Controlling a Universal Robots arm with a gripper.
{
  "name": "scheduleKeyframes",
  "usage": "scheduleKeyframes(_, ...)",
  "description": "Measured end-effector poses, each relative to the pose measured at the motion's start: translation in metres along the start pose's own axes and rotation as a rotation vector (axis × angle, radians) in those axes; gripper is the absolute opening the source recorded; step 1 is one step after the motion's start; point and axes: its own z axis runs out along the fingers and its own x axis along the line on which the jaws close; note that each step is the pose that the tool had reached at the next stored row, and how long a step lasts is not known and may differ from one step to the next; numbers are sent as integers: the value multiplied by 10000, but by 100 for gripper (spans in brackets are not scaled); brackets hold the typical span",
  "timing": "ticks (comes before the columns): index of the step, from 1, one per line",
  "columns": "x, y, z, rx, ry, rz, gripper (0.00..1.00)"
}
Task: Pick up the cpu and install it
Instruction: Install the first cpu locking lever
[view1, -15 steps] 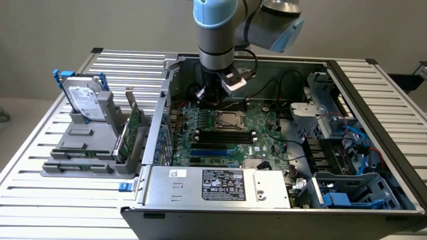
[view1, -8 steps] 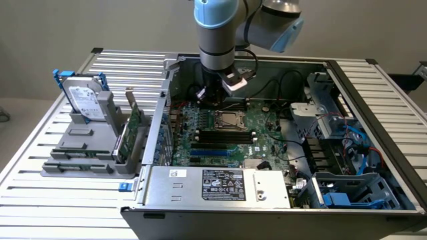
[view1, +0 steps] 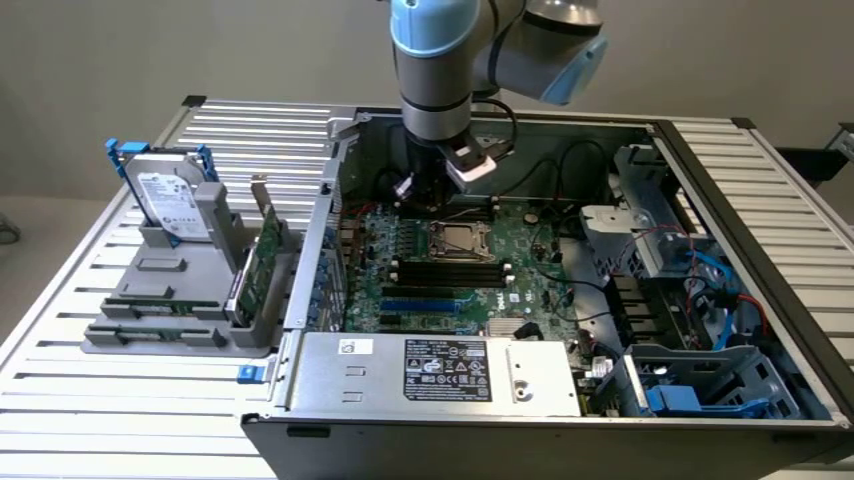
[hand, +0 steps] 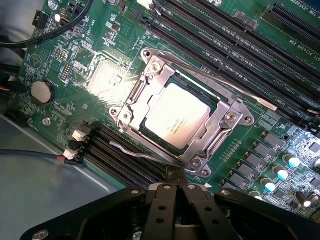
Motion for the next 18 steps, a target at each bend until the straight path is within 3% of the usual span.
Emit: scheduleKeyframes(18,53,33,17,-8,-3,0,11)
